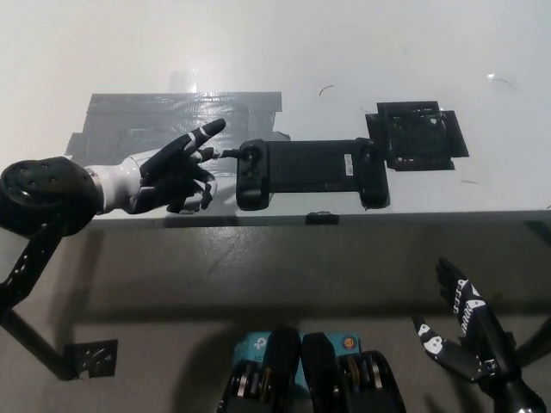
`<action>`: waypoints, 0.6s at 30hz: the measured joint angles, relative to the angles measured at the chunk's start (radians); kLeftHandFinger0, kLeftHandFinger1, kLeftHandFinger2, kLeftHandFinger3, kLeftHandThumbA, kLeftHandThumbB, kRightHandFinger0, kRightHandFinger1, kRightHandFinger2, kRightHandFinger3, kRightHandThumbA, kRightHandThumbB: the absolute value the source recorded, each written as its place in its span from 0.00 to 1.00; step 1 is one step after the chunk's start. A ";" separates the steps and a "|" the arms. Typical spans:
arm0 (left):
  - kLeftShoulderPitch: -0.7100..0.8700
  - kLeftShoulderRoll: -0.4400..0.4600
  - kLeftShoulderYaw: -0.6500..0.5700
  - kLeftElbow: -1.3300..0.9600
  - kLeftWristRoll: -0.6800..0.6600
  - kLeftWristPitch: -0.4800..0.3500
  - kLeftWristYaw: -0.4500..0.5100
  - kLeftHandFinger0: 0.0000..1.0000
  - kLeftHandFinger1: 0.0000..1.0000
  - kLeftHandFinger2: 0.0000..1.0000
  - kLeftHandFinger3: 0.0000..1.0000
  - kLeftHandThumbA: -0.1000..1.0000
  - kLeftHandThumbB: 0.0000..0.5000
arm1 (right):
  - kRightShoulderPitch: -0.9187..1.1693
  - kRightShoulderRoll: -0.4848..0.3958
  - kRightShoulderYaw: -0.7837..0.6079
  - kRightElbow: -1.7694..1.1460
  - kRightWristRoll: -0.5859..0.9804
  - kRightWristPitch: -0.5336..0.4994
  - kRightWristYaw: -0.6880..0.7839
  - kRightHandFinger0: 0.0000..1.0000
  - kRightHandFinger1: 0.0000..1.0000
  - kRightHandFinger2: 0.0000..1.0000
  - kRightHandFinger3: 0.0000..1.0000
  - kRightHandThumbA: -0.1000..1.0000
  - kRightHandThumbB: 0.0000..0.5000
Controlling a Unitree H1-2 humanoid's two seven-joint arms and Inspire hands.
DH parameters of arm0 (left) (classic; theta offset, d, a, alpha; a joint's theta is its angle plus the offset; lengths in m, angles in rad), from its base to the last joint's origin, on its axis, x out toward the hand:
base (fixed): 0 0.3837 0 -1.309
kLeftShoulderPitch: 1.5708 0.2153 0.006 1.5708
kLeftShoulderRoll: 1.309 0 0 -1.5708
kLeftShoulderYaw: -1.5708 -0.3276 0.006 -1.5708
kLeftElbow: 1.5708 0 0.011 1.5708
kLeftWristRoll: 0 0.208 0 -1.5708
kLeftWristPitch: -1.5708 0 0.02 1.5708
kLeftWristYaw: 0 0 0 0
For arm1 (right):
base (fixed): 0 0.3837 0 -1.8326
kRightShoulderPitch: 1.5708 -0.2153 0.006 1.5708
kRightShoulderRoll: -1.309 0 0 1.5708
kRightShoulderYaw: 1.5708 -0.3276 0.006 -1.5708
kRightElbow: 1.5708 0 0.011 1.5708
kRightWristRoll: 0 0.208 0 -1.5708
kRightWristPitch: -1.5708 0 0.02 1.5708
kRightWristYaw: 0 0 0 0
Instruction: A controller is being placed at the center of the desk near the left hand and the robot uses its left hand's index finger to press a button at the left area of the controller
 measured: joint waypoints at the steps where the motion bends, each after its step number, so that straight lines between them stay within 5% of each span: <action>1: -0.003 -0.003 0.001 0.003 0.004 0.000 -0.001 0.00 0.00 0.23 1.00 1.00 0.86 | 0.000 0.000 0.000 0.000 0.000 0.001 0.000 1.00 1.00 1.00 1.00 0.57 0.46; 18: -0.019 -0.052 0.006 0.030 0.099 0.001 -0.012 0.00 0.00 0.23 1.00 1.00 0.85 | -0.002 -0.001 0.000 -0.002 0.000 0.010 0.002 1.00 1.00 1.00 1.00 0.52 0.42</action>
